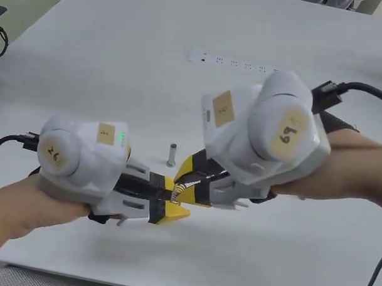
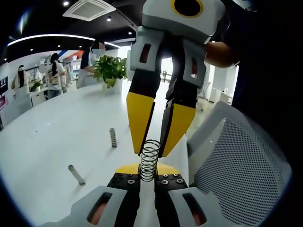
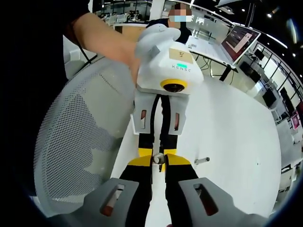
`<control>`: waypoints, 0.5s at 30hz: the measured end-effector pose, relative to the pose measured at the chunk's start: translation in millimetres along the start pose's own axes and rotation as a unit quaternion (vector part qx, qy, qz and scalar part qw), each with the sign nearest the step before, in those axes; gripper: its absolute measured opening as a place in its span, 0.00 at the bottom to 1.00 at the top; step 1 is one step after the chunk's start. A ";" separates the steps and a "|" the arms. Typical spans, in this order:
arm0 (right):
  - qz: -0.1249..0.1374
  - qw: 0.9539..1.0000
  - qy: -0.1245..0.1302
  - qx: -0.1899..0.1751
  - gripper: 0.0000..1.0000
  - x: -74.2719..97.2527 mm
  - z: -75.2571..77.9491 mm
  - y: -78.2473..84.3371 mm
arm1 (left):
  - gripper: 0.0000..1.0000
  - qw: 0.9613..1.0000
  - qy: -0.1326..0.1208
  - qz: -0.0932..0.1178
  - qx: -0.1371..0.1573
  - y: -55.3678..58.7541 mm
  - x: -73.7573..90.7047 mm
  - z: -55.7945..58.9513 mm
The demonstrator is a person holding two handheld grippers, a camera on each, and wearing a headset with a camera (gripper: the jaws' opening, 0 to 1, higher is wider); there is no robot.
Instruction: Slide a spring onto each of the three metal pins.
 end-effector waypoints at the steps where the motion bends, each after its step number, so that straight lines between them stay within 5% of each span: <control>1: -0.001 1.000 -0.001 0.003 0.06 0.2 -0.4 0.0 | 0.02 1.000 0.000 0.001 0.001 0.0 -0.4 0.1; 15: -0.010 1.000 -0.002 0.022 0.06 2.1 -1.3 -4.0 | 0.03 1.000 -0.007 0.001 0.016 -2.1 1.2 1.8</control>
Point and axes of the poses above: the centre of the closed fingertips' face, and the gripper's own axes: x roughly backward along the fingers, z roughly to its right, y roughly out of its underside, the point moved 10 cm from there along x, roughly backward along the fingers, and after that the axes turned 5 degrees about -x, right-handed, at the moved point
